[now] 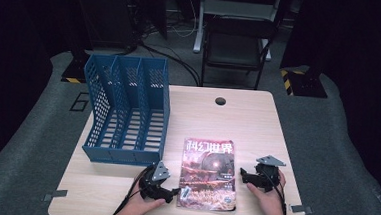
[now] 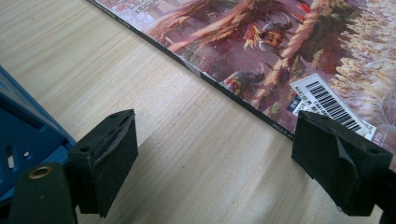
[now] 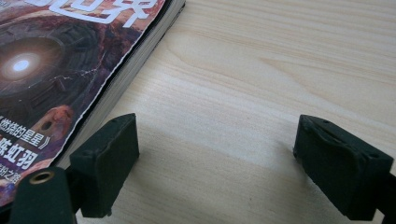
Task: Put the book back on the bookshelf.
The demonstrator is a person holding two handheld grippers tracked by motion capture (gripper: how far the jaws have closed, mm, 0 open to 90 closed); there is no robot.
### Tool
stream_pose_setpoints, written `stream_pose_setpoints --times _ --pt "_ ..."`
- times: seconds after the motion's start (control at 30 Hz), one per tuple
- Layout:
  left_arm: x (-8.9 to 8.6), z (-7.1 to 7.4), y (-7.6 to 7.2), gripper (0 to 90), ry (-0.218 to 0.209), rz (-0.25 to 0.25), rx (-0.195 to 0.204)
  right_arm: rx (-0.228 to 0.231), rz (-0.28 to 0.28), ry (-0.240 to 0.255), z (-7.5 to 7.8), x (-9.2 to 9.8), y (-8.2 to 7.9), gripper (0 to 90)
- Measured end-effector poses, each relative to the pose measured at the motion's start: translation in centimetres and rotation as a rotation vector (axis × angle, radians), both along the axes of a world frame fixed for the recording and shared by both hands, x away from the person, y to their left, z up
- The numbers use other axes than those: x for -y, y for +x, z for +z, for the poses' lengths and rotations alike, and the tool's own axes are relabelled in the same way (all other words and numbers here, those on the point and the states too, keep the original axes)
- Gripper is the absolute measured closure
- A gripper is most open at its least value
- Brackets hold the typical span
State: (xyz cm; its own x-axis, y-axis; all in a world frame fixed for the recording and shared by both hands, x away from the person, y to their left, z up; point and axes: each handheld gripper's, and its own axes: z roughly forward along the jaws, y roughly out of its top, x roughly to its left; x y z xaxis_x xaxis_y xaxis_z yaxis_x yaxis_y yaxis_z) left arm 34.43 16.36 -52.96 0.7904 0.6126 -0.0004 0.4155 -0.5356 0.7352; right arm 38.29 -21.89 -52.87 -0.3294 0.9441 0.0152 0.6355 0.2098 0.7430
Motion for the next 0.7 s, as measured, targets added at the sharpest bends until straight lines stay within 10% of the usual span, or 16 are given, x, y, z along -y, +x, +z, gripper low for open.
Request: stream_pose_setpoints --times 0.7 --pt "-0.18 0.04 0.09 18.1 -0.013 0.019 0.001 0.009 0.031 -0.002 -0.01 0.1 -0.28 17.1"
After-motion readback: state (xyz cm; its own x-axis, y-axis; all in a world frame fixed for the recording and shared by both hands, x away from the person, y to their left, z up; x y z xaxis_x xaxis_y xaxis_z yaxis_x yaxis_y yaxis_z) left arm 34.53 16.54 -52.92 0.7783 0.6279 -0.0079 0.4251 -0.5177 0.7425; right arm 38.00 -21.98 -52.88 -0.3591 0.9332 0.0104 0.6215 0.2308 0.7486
